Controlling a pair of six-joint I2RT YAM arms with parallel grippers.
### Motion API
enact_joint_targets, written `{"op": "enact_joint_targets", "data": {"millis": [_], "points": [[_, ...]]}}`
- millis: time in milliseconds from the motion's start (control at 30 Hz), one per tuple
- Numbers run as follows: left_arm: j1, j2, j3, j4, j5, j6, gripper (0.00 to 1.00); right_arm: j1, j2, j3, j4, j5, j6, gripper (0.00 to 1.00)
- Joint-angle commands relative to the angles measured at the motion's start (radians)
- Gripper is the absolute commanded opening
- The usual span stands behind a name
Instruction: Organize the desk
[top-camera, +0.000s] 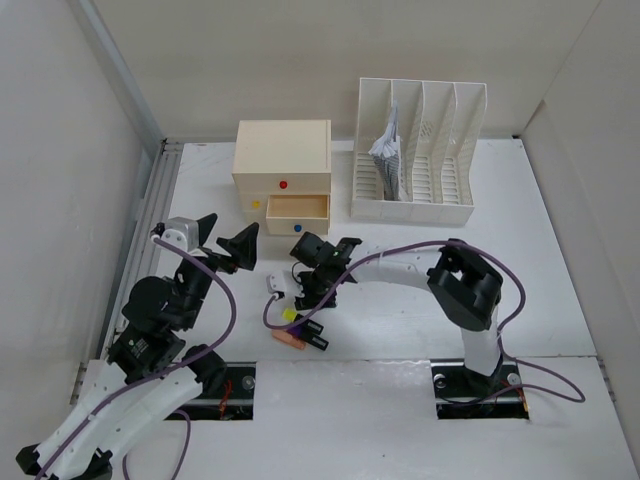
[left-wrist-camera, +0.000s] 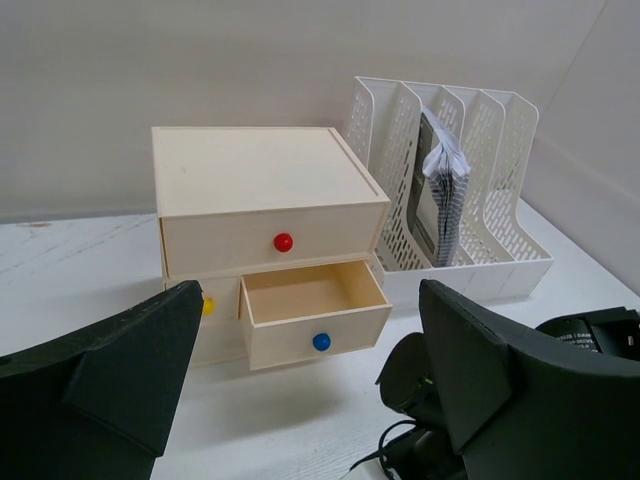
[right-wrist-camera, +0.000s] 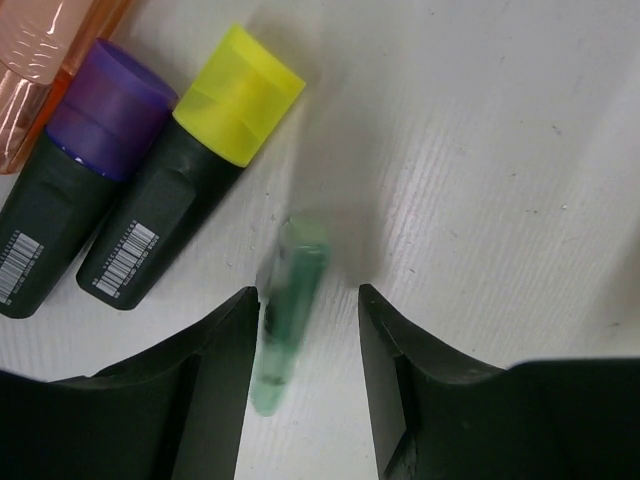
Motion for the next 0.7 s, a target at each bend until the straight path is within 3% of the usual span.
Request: {"op": "enact_joint_targets", "data": {"millis": [0, 200, 333, 367, 667], "points": [[-0.007, -0.015, 0.001, 0.037, -0.014, 0.015, 0.88, 0.008, 0.02, 0.004, 0.017, -0.009, 0.02, 0.5], [-0.007, -0.025, 0.001, 0.037, -0.014, 0.015, 0.88, 0.008, 0.053, 0.013, 0.008, -0.018, 0.02, 0.42], [-0.007, -0.025, 0.001, 0.037, -0.014, 0.015, 0.88, 0.008, 0.053, 0.024, 0.007, -0.007, 0.03, 0.05], [-0.007, -0.025, 0.001, 0.037, -0.014, 0.015, 0.88, 0.008, 0.044, 0.036, 0.007, -0.007, 0.03, 0.02], [-0.007, -0.025, -0.009, 0.037, -0.023, 0.015, 0.88, 0.008, -0.101, 0.139, 0.092, 0.203, 0.03, 0.0]]}}
